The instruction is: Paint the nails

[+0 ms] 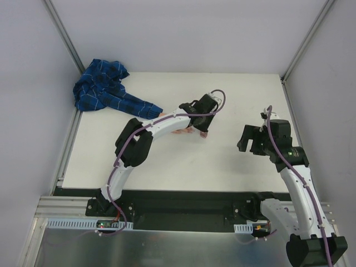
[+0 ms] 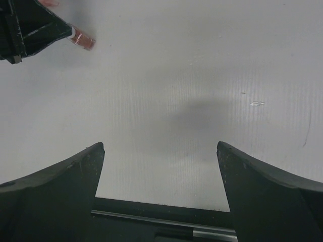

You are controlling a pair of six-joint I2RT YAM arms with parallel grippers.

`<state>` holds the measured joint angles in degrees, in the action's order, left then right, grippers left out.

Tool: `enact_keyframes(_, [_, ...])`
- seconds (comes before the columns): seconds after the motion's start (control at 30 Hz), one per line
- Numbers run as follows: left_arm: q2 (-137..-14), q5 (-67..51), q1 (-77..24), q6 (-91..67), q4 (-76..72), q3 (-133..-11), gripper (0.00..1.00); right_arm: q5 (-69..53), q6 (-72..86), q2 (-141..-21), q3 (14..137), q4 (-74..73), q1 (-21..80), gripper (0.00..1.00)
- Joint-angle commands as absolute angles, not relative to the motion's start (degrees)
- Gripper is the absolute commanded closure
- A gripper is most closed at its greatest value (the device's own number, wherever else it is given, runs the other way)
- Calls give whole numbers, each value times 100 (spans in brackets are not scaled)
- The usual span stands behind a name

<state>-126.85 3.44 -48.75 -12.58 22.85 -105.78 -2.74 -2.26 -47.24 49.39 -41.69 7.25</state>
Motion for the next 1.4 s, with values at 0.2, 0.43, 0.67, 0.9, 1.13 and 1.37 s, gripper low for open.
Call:
enact_keyframes(0.2, [-10102,-2443,-4668,-413,3111,-9616,100,-2707,-727,-4764,4896,-3094,1018,2])
enact_keyframes(0.43, [-9369,-2311,-4439,-1781,3418,-9510,100,-1331,-1388,-4342,4466,-1865,3053,6])
enact_keyframes(0.67, [-9106,-2540,-4289,-3233,3709,-9475,100,-536,-1862,-4455,4210,-713,4025,13])
enact_keyframes(0.9, [-9009,-2347,-4289,-3735,3744,-9562,100,-299,-2144,-5036,4368,-256,4465,19])
enact_keyframes(1.13, [-9210,-2373,-4289,-3762,3797,-9642,100,-694,-2312,-5563,4807,-290,4456,34])
enact_keyframes(1.37, [-9290,-2250,-4280,-3691,3893,-9677,100,-852,-2399,-5721,4913,-264,4369,53])
